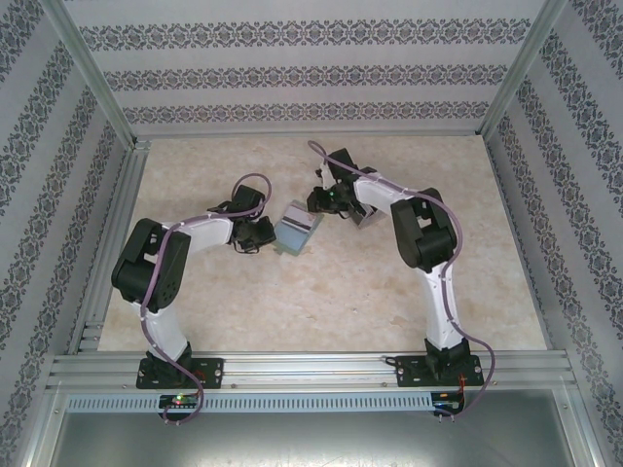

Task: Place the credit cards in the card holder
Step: Rotate the card holder at the center of the table.

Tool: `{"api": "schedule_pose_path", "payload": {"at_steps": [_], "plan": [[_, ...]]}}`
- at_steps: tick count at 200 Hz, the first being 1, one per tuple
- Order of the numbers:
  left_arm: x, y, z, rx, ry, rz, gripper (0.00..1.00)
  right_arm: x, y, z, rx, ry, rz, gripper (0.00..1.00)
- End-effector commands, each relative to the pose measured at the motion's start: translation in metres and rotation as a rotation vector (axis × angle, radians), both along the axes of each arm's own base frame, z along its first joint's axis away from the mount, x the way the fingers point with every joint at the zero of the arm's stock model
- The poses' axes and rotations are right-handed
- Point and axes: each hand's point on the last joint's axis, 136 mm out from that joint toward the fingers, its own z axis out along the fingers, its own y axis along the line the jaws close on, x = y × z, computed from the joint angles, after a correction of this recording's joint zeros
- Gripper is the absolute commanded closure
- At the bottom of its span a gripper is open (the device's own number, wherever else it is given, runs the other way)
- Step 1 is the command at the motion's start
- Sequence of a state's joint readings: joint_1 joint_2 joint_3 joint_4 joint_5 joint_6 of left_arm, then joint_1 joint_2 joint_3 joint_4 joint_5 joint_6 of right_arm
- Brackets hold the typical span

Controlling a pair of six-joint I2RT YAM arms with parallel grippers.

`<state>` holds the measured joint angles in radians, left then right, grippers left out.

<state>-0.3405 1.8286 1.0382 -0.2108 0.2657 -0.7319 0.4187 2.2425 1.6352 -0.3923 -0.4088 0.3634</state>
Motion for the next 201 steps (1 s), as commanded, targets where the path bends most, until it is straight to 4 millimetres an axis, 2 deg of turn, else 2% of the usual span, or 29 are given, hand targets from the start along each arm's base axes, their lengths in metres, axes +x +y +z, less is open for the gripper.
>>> {"api": "schedule_pose_path", "payload": {"at_steps": [1,38,62,97,136,171,201], "plan": [[0.002,0.025,-0.015,0.095,0.036,0.017,0.85,-0.036,0.008,0.009,0.016,0.028,0.043,0.69],[0.012,0.032,-0.016,0.101,0.039,0.021,0.86,-0.073,0.005,0.023,-0.004,0.016,0.055,0.69],[0.019,0.032,-0.013,0.101,0.032,0.020,0.85,-0.083,-0.002,0.034,-0.013,-0.003,0.039,0.69],[0.032,0.029,0.012,0.097,-0.012,0.006,0.85,-0.067,-0.032,0.065,-0.038,-0.065,-0.001,0.69],[0.045,0.025,0.048,0.064,-0.099,0.009,0.81,-0.047,-0.086,0.101,-0.064,-0.140,-0.096,0.68],[0.058,-0.002,0.076,-0.062,-0.184,-0.017,0.78,-0.029,-0.142,0.114,-0.076,-0.165,-0.219,0.65],[0.069,-0.040,0.094,-0.122,-0.237,-0.074,0.75,-0.012,-0.182,0.119,-0.066,-0.187,-0.329,0.64]]}}
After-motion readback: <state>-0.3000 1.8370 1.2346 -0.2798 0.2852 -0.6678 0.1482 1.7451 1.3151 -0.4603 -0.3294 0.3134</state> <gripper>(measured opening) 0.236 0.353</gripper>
